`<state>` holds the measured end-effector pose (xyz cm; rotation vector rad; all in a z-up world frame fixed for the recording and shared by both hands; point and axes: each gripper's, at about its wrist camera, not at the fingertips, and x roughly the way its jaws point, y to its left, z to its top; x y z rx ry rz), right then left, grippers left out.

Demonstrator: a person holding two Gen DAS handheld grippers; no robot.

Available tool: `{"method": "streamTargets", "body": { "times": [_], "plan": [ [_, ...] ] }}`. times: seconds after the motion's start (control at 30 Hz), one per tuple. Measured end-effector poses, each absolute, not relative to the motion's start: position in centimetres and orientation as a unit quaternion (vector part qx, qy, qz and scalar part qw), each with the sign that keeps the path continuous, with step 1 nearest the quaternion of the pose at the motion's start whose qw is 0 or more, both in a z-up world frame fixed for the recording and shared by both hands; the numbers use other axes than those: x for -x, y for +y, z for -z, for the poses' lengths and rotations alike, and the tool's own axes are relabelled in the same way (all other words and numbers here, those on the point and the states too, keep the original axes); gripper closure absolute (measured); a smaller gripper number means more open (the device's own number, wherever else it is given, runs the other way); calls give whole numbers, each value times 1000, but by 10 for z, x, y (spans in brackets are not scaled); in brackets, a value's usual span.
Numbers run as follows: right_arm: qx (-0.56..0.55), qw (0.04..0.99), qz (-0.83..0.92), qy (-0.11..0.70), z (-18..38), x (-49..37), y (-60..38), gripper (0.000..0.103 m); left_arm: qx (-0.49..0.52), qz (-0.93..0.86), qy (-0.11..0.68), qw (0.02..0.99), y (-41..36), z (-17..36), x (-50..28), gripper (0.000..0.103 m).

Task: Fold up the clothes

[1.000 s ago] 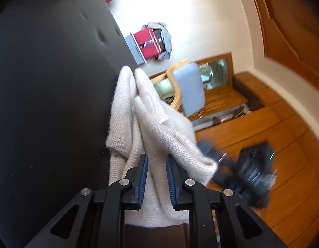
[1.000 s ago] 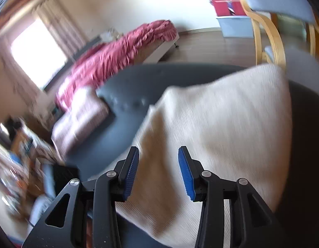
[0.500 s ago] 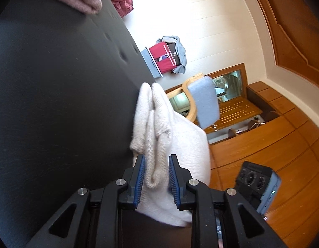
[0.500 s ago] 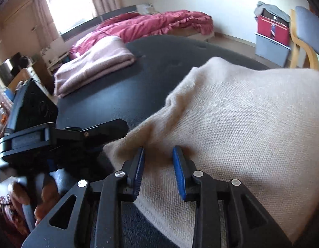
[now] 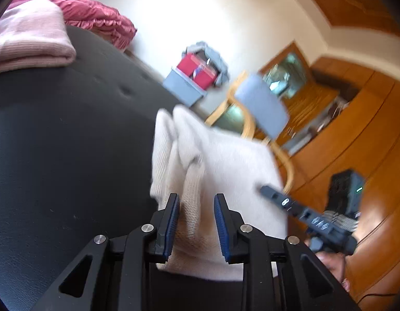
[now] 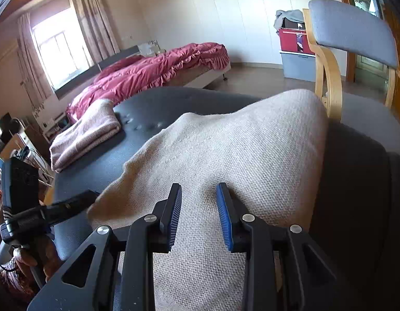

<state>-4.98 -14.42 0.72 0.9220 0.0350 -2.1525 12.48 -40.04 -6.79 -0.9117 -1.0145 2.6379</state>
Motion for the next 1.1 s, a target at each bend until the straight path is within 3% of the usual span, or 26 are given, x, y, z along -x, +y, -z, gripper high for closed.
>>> {"method": "streamTargets", "body": {
  "times": [0.13, 0.27, 0.37, 0.53, 0.73, 0.87, 1.1],
  "plan": [
    [-341, 403, 849, 12, -4, 46, -140, 72, 329, -882, -329, 74, -395, 73, -117, 76],
    [-332, 366, 867, 63, 2, 47, -140, 77, 340, -879, -324, 88, -389, 66, -112, 99],
    [-326, 330, 884, 67, 3, 51, -127, 78, 326, -884, -315, 114, -377, 51, -117, 100],
    [-323, 352, 879, 0, 0, 55, -104, 75, 306, -895, -284, 156, -347, 24, -128, 100],
    [-328, 358, 874, -29, 2, 56, -97, 75, 383, -843, -353, 132, -354, 78, -127, 101],
    [-328, 361, 873, -31, 4, 55, -97, 75, 362, -864, -328, 124, -355, 78, -137, 101],
    [-281, 372, 884, -39, -34, 39, -76, 75, 322, -853, -390, 130, -378, 98, -146, 99]
  ]
}}
